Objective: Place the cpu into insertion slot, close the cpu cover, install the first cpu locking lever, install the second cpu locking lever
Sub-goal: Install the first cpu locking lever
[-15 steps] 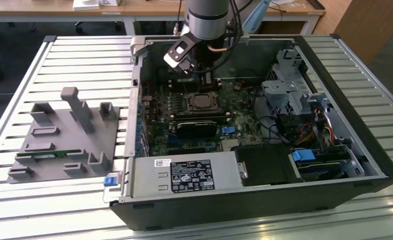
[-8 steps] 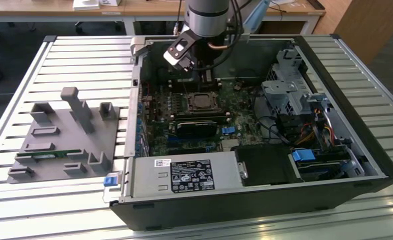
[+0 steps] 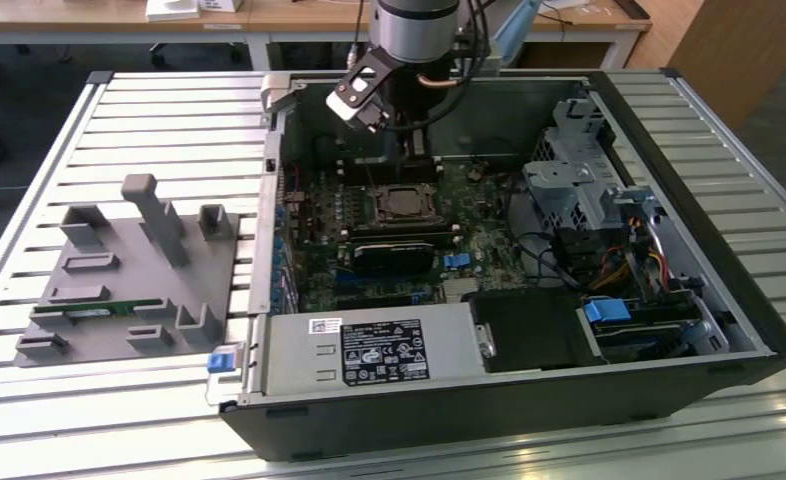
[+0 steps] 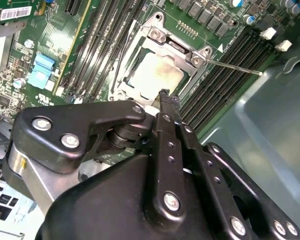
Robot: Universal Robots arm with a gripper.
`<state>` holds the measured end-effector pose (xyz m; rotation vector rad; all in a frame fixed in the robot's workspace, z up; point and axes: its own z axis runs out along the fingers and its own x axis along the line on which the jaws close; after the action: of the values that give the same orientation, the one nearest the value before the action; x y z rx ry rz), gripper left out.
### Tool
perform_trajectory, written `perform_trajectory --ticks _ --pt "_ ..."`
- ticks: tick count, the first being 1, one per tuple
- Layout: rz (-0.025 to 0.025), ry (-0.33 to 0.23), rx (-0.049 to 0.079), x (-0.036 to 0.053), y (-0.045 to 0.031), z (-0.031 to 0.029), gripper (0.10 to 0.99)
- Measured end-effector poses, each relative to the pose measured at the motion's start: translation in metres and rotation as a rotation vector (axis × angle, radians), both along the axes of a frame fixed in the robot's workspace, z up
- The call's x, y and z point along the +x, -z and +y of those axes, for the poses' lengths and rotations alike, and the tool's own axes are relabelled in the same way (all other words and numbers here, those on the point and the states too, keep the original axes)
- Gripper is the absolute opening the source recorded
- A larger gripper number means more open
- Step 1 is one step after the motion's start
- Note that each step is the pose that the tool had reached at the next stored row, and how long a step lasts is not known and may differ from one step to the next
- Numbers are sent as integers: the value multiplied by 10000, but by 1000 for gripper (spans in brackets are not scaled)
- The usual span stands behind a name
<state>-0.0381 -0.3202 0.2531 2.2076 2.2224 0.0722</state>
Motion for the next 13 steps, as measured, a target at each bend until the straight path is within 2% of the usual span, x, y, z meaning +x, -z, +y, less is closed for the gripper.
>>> perform_trajectory --ticks 4,7,13 --pt "1 0 -1 0 -75 0 106" --pt "0 -66 -9 0 -84 0 106" --pt "0 -1083 -13 0 -85 0 106"
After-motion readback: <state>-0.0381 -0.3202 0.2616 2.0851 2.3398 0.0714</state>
